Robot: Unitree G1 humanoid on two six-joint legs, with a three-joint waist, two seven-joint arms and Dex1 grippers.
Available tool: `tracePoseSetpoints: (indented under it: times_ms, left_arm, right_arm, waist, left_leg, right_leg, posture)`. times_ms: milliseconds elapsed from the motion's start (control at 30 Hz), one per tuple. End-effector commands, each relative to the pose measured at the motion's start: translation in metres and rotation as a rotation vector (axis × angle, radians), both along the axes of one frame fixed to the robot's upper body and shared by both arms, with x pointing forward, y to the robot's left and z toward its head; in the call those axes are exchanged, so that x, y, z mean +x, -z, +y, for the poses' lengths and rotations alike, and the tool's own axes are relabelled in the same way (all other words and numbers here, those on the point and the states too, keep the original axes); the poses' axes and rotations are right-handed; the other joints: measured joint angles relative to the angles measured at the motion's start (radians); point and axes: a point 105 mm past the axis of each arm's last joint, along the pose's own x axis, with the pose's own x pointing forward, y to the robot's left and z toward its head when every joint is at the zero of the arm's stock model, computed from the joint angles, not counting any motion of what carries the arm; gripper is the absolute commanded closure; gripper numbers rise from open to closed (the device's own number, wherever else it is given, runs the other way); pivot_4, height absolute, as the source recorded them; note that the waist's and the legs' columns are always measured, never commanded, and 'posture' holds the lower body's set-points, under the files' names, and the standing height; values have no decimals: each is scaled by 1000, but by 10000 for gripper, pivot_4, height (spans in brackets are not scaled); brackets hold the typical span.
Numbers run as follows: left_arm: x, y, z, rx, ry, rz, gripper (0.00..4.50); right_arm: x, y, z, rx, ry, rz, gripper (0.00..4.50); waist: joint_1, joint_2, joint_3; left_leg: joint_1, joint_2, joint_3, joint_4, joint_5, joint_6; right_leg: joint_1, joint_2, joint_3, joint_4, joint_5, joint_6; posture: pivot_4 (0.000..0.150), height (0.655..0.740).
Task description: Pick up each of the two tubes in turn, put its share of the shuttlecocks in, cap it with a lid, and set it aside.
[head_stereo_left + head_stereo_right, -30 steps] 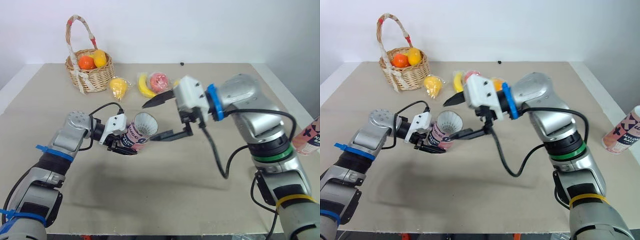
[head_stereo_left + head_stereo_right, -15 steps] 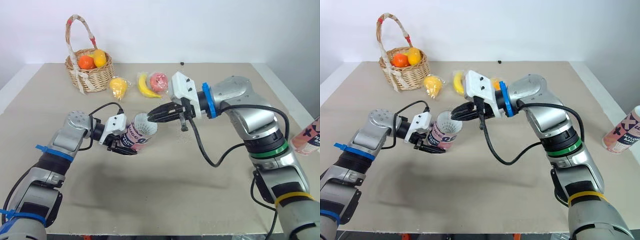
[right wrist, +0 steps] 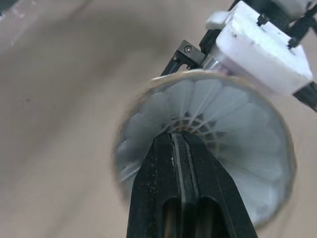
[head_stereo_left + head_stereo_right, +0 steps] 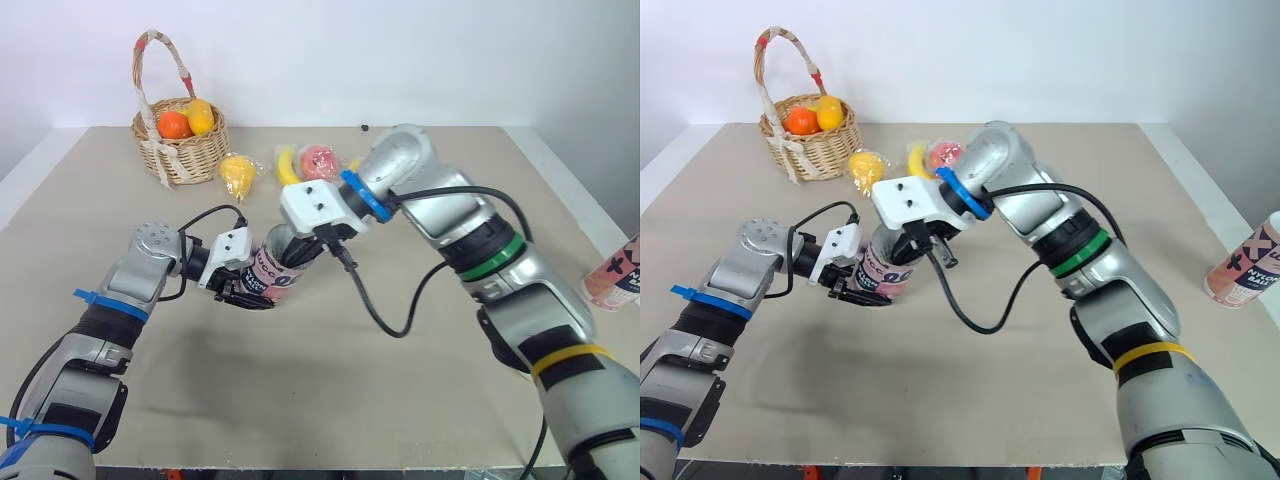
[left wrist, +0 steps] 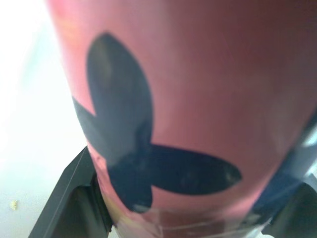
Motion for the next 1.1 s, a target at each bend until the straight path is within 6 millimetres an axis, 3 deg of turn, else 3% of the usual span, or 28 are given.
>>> tracePoseSetpoints:
  times_ms: [33, 400, 667, 1067, 1100]
  left_arm:
    - [-1, 13, -1, 32, -10, 29, 15122]
    - [-1, 13, 0, 21, -23, 28, 15122]
    - [-1, 13, -2, 14, -21, 35, 15122]
    - [1, 8, -6, -17, -21, 11, 15122]
    - [1, 6, -8, -38, -11, 4, 15122]
  right_arm:
    - [2, 1, 17, -48, -38, -56, 43947]
    - [-5, 37, 29, -120, -82, 13, 43947]
    - [0, -31, 20, 71, -35, 61, 43947]
    - [0, -63, -39, 134, 51, 34, 43947]
    - [1, -73, -46, 180, 76, 26, 43947]
  waist:
    - [2, 0, 0]
    - [2, 0, -1]
    - [3, 0, -1]
    - [5, 0, 0]
    - [5, 0, 0]
  left_leg:
    - [0, 0, -1, 0, 0, 0]
    - [5, 0, -2, 1, 0, 0]
    - [5, 2, -6, 1, 1, -1]
    - [0, -2, -6, 1, 1, -2]
    - [0, -2, -6, 1, 1, -2]
  right_leg:
    - [0, 0, 0, 1, -1, 0]
    - [1, 1, -1, 9, -3, -4]
    - [1, 6, -2, 12, -4, -7]
    - [-1, -2, -3, 10, -5, -3]
    - [-1, -1, -3, 10, -5, -3]
  posture:
    - [1500, 7298]
    - [1500, 7298]
    - [1500, 7298]
    - [1500, 7298]
    - [1500, 7298]
